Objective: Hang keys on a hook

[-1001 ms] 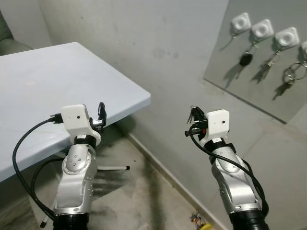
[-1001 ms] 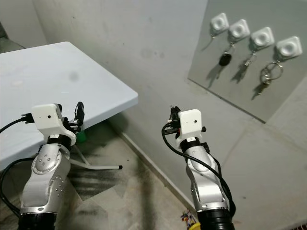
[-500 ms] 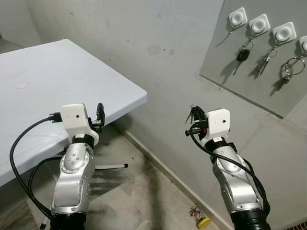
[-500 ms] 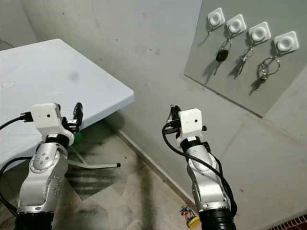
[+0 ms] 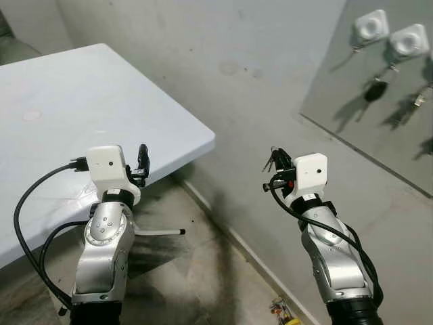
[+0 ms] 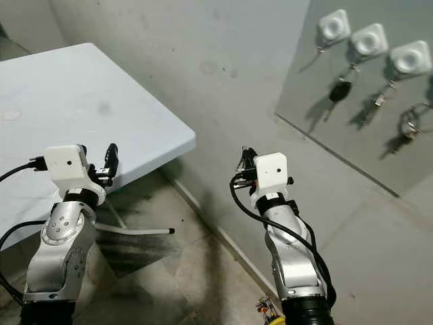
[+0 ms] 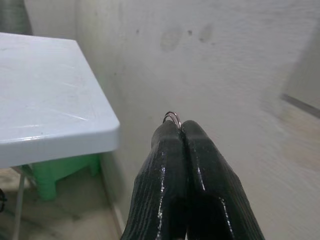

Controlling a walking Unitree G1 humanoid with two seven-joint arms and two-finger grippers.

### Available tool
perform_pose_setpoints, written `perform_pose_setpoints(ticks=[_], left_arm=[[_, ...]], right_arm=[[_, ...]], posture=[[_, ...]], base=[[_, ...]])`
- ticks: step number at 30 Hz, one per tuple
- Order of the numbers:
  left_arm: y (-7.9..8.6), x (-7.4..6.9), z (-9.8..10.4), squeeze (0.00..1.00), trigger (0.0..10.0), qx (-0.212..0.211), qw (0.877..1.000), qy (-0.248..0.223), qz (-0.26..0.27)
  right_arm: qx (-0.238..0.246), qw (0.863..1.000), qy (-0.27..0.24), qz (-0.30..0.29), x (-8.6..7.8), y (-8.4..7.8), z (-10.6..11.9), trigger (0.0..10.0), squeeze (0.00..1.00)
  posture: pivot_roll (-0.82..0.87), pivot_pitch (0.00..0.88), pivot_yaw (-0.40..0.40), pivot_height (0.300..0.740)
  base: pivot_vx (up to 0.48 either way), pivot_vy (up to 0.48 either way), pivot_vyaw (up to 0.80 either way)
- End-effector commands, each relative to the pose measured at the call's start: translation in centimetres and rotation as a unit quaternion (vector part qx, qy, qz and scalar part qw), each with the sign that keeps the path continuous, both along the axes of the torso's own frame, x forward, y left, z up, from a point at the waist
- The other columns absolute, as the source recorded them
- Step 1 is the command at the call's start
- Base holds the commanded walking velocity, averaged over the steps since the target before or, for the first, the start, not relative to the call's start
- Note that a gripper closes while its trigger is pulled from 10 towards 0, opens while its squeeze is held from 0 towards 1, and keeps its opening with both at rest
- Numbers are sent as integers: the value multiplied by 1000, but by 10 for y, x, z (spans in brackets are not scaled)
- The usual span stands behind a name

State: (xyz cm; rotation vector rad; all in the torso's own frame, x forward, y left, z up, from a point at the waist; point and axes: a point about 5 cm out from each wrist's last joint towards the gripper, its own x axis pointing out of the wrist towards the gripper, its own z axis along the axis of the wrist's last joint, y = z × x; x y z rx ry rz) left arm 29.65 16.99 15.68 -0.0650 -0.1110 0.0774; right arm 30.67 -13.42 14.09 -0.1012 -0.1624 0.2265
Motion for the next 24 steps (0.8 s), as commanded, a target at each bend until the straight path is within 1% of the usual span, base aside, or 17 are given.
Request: perform_pose_setpoints(ticks=[1, 2, 5, 9, 10, 17, 19, 22, 24], left_arm=[[0, -1, 4, 0, 10000, 4, 1000, -7, -3], [0, -1, 4, 0, 10000, 4, 1000, -7, -3], [-3, -2, 6, 0, 10000, 42, 999, -17, 9], [-7, -3, 8, 0, 10000, 36, 999, -27, -4], [-7, -2, 7, 0, 10000, 46, 999, -20, 2], [-10, -2, 10, 0, 10000, 48, 998, -28, -8], [-15, -3, 14, 0, 10000, 45, 998, -40, -30], [-22, -4, 15, 0, 10000, 65, 996, -45, -49], [-24, -5, 15, 0, 10000, 65, 995, -46, -55]], right_arm=[[4, 1000, -4, -4, 0, 0, 4, 10000, 0], [4, 1000, -4, -4, 0, 0, 4, 10000, 0], [1, 1000, -4, -2, -1, 1, 3, 10000, 0], [0, 1000, -4, 0, -1, 1, 3, 10000, 0], [1, 1000, -3, 1, 0, 1, 2, 10000, 0], [2, 1000, -3, 2, 1, 2, 3, 10000, 0], [2, 1000, -5, 4, 1, 3, 4, 10000, 0], [3, 1000, -7, 6, 2, 3, 6, 10000, 0], [3, 1000, -9, 7, 2, 3, 7, 10000, 0]], posture=[[-53, 101, -39, 740], [-53, 101, -39, 740], [-50, 100, -40, 740], [-50, 100, -40, 740], [-49, 96, -42, 740], [-49, 92, -44, 740], [-49, 86, -47, 740], [-48, 87, -48, 740], [-48, 87, -48, 740]], base=[[251, 0, 0], [251, 0, 0], [0, 0, 0], [0, 0, 0], [0, 0, 0], [0, 0, 0], [0, 0, 0], [0, 0, 0], [0, 0, 0]])
